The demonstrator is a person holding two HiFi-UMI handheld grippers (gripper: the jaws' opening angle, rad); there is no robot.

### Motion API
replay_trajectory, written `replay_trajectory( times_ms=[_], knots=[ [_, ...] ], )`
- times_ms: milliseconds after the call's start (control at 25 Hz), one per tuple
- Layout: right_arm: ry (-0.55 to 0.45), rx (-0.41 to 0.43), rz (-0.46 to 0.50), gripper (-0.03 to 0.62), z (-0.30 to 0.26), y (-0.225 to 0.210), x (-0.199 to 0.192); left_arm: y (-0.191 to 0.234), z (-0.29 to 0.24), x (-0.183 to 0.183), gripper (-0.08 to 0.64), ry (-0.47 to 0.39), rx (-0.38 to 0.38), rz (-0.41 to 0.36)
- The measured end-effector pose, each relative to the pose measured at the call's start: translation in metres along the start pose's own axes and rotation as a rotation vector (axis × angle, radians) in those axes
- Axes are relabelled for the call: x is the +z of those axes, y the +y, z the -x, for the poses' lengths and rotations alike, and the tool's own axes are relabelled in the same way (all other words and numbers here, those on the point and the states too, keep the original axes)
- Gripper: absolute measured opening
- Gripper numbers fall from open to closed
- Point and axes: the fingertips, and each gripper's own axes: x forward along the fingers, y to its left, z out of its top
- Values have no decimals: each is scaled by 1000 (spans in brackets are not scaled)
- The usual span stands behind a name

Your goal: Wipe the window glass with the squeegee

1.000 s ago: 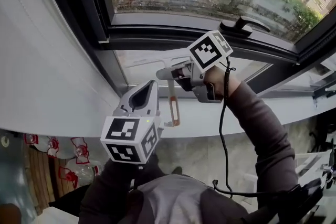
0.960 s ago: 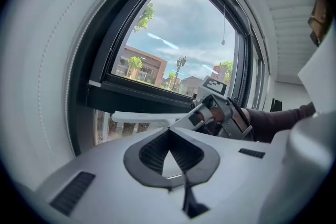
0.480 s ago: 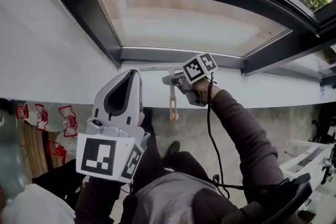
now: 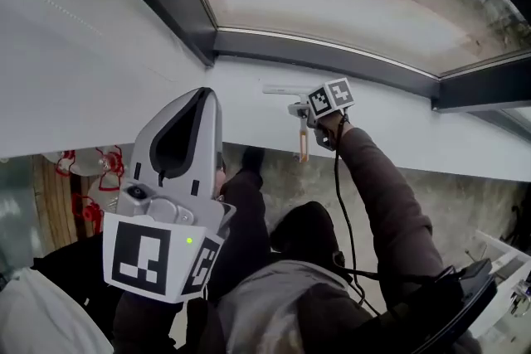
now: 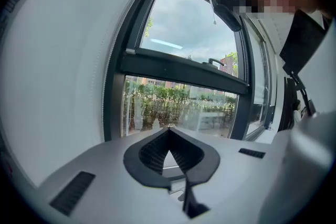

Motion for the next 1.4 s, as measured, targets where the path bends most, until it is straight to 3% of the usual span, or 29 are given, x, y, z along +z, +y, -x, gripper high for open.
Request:
replay_trajectory(
  times_ms=[80, 240, 320, 400, 440, 560, 600, 720, 840, 1000, 1200, 1400],
  knots=[
    [43, -34, 24, 162, -12, -12, -6, 12, 0, -10, 0, 26, 21, 12],
    [69, -251, 66, 213, -4, -50, -14, 30, 3, -9, 0, 66, 47, 13],
    [9, -389, 87, 213, 17, -68, -1, 36, 2, -2, 0, 68, 44, 12],
    [-125, -459, 65, 213, 45, -71, 22, 42, 0, 2, 0, 76, 37, 17],
    [-205, -439, 37, 212, 59, -63, 30, 42, 0, 5, 0, 81, 34, 14],
    [-440, -263, -3, 197, 106, -11, 48, 38, 8, 23, -1, 78, 31, -3],
    [-511, -219, 17, 146, 128, 13, 55, 35, 11, 30, 0, 75, 26, -2],
    [-711, -170, 95, 116, 207, 90, 71, 29, 24, 50, 0, 67, -8, 3],
    [-863, -209, 189, 67, 285, 160, 70, 19, 41, 75, 0, 47, -34, -5],
    [-981, -220, 390, 60, 369, 232, 69, -15, 81, 110, 0, -16, 46, -27],
    [-1144, -304, 394, 55, 469, 255, 23, -70, 93, 105, 0, -18, -48, -21],
    [-1240, -332, 432, 52, 527, 276, -9, -96, 114, 97, 0, 0, -65, -18]
  ],
)
